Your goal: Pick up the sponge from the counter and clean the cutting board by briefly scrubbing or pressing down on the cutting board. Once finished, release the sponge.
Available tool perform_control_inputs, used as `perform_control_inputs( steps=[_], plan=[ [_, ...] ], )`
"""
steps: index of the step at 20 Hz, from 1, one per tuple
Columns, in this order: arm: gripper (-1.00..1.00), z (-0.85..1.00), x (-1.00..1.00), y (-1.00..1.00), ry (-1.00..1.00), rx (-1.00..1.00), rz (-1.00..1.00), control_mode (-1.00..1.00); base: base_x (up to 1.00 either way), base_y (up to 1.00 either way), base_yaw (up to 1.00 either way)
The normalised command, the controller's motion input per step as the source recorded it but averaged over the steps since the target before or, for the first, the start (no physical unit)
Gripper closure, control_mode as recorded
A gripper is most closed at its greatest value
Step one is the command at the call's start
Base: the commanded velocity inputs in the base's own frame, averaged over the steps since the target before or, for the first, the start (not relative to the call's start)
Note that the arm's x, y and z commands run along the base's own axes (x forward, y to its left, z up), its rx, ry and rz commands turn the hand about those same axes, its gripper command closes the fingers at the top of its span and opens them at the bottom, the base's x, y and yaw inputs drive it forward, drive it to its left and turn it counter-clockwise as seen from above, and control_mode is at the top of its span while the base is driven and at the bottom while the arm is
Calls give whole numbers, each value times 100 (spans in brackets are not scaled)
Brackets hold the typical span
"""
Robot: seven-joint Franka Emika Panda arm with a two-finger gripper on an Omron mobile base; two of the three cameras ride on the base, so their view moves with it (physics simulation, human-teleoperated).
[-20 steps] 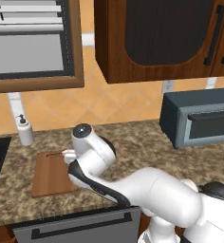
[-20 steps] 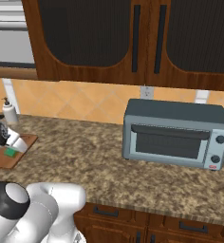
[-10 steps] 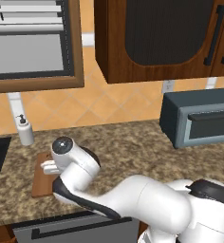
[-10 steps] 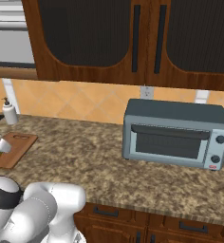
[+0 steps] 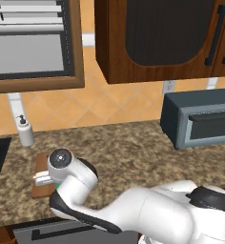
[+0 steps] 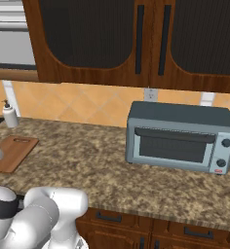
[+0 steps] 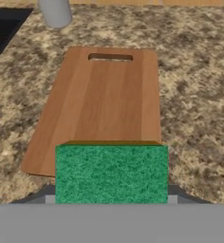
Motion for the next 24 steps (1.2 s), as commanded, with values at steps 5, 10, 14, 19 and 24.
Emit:
perform_control_inputs(
  steps=[5, 10, 14, 19, 24],
  plan=[
    [100, -22, 11, 26, 4, 0, 7, -100, 0, 0, 0],
    [100, -22, 12, 41, 1, 0, 4, -100, 0, 0, 0],
    [100, -6, 17, 34, 0, 0, 1, -100, 0, 0, 0],
    [100, -14, 26, 31, 0, 0, 0, -100, 0, 0, 0],
    [100, -51, 5, 21, -1, 0, 0, -100, 0, 0, 0]
  ],
)
